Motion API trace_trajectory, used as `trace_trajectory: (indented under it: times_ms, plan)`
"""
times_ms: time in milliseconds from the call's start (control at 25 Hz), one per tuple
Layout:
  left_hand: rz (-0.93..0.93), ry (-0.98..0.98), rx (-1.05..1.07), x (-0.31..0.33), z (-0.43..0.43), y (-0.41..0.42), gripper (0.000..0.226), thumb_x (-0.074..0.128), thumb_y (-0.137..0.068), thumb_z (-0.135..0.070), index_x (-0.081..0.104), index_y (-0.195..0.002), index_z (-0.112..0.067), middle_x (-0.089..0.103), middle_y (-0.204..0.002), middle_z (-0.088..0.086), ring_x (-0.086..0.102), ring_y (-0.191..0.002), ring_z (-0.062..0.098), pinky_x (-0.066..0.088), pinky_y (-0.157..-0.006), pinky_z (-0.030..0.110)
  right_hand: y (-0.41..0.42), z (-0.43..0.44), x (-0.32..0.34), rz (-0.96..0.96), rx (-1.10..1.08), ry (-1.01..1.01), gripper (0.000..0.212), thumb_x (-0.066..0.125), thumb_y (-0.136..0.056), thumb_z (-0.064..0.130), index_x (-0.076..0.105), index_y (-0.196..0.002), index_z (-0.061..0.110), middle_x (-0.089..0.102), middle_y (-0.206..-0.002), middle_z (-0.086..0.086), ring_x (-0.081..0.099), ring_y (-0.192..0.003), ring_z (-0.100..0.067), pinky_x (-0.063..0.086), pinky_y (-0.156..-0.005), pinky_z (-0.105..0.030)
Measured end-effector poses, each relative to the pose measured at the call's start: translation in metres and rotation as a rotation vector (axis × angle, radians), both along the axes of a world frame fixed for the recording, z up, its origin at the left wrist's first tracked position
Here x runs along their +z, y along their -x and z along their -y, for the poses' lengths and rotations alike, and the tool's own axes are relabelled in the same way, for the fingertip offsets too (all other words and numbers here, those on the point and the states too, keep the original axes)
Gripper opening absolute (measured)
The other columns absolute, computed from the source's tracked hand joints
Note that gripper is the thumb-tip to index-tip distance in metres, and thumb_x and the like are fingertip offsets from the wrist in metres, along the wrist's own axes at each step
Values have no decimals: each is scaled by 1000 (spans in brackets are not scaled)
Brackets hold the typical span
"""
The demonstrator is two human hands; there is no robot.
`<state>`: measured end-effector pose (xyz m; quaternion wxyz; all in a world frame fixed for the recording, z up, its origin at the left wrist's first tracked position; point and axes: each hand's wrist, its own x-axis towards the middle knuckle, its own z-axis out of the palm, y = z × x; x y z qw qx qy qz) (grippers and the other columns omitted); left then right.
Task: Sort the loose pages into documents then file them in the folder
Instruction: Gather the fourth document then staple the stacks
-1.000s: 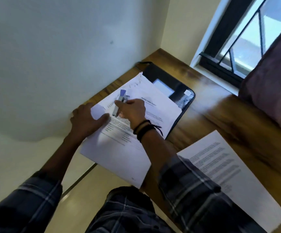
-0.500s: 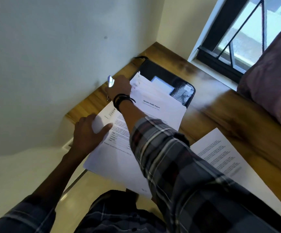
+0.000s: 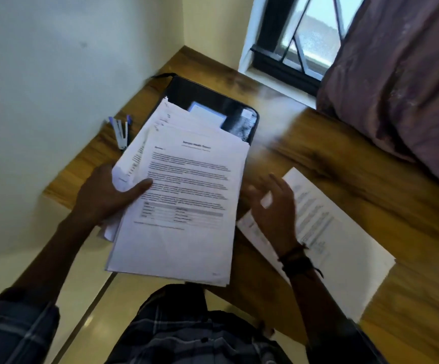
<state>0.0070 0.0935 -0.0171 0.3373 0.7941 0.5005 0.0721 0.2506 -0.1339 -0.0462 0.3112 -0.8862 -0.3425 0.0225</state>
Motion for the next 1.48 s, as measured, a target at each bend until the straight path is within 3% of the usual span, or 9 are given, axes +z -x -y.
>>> trace_trajectory:
  times_ms: [200,360,480,680,840,920,1040,1320,1480]
  plan:
    - [12,-99,-11,-16,37,-40,76,65,-63,-84,57,-103,-19,66,-98,4,66,-85,26,58,-68,45,-40,125,-25,-87,-170,335,74,36,-88,64,36,-149,21,22,-161,-6,14,-149,-26,6,-120,-48]
    - [-144,-280,2,-5,75,-87,87,65,-74,-71,49,-124,-2,59,-117,28,58,-105,48,51,-84,56,-75,164,-22,-141,-307,315,80,33,-88,68,26,-153,21,15,-163,-6,7,-150,-25,1,-122,-50]
    - [-187,-306,-76,-5,77,-91,91,54,-69,-83,55,-116,-4,64,-105,25,63,-93,44,53,-79,53,-80,174,-9,-245,-315,201,81,47,-91,61,21,-154,17,15,-163,-5,6,-151,-21,0,-123,-43]
    - [-156,-161,-38,30,85,-95,51,76,-71,-54,53,-72,-9,55,-67,10,52,-62,24,38,-56,28,-59,178,10,-389,-101,-38,75,66,-85,52,39,-145,16,43,-147,-1,39,-135,-19,36,-112,-34]
    - [19,286,119,36,107,-105,47,83,-73,-38,64,-105,-9,64,-109,18,61,-95,36,49,-80,42,-23,151,17,-827,110,-120,65,74,-83,40,46,-136,16,55,-125,7,57,-110,-10,51,-86,-19]
    - [145,510,135,37,125,-106,46,84,-67,-26,67,-106,-9,69,-113,19,67,-92,38,55,-84,49,-19,145,16,-955,78,-158,59,77,-82,34,51,-130,11,61,-125,-1,61,-106,-12,54,-90,-27]
    - [356,614,114,45,171,-112,50,78,-70,-19,65,-117,-8,73,-107,15,70,-93,36,60,-74,48,-43,163,33,-1067,83,-208,34,75,-85,18,66,-115,4,70,-112,-8,66,-81,-6,57,-69,-17]
    - [643,809,138,30,329,-163,34,68,-84,-7,62,-117,-11,74,-103,7,73,-91,24,60,-65,29,-150,273,64,-795,115,64,29,74,-84,28,69,-111,19,71,-105,3,67,-93,-14,55,-80,-29]
    - [481,727,240,8,379,-204,24,72,-86,-10,61,-106,-18,68,-91,-4,66,-83,13,53,-53,20,-182,301,28,-402,41,351,75,63,-59,68,61,-114,16,63,-116,-8,59,-108,-29,52,-90,-46]
